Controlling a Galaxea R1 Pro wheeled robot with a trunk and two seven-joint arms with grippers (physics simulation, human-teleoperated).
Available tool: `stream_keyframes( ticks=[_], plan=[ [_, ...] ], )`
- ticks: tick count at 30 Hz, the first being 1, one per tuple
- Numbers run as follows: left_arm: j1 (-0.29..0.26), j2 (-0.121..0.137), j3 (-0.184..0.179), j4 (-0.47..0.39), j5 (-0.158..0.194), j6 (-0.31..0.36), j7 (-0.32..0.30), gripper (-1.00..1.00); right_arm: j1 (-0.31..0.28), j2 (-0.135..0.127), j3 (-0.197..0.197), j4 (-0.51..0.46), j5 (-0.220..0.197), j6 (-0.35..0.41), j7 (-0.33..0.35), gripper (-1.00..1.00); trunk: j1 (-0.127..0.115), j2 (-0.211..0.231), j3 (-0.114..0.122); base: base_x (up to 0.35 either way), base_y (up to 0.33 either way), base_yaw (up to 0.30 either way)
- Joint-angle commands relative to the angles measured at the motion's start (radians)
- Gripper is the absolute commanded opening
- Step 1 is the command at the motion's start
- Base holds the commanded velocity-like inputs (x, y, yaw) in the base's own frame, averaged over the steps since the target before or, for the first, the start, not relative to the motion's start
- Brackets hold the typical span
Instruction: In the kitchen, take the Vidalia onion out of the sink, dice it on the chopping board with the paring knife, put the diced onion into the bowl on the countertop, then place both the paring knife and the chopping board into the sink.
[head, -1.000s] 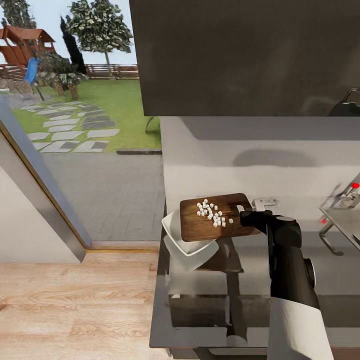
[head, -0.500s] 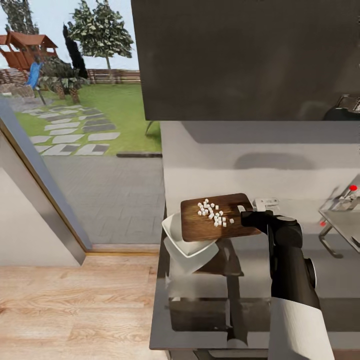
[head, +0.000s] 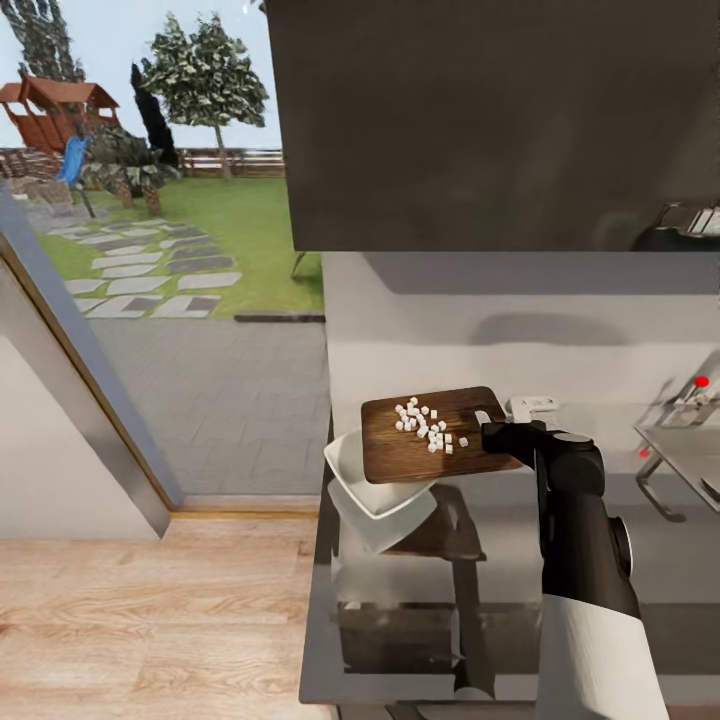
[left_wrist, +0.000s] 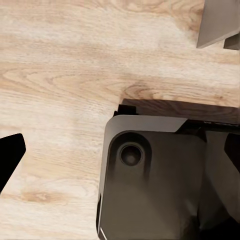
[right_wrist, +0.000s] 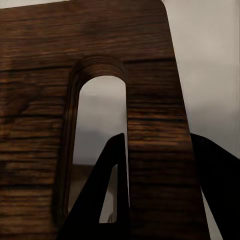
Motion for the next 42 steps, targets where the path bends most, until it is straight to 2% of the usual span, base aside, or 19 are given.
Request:
stream_keyframes(
  ticks=[1, 24, 30, 42],
  plan=[
    [0.0, 0.001, -0.009, -0.001, 0.009, 0.001, 0.006, 1.0, -0.001, 0.001, -0.002, -0.001, 0.01, 0.002, 0.01, -1.0, 0.001, -0.002, 0.0, 0.0, 0.0, 0.0],
    [0.0, 0.001, -0.009, -0.001, 0.01, 0.001, 0.006, 1.0, -0.001, 0.0, 0.003, 0.0, 0.015, 0.002, 0.008, -1.0, 0.001, -0.002, 0.029, 0.0, 0.0, 0.0],
    [0.0, 0.001, -0.009, -0.001, 0.009, 0.001, 0.006, 1.0, -0.001, 0.001, 0.001, 0.0, 0.068, 0.001, -0.021, -1.0, 0.001, -0.002, 0.029, 0.0, 0.0, 0.0],
    [0.0, 0.001, -0.009, -0.001, 0.01, 0.001, 0.006, 1.0, -0.001, 0.001, 0.012, 0.0, 0.079, 0.002, -0.027, -1.0, 0.001, -0.002, 0.029, 0.0, 0.0, 0.0]
  ],
)
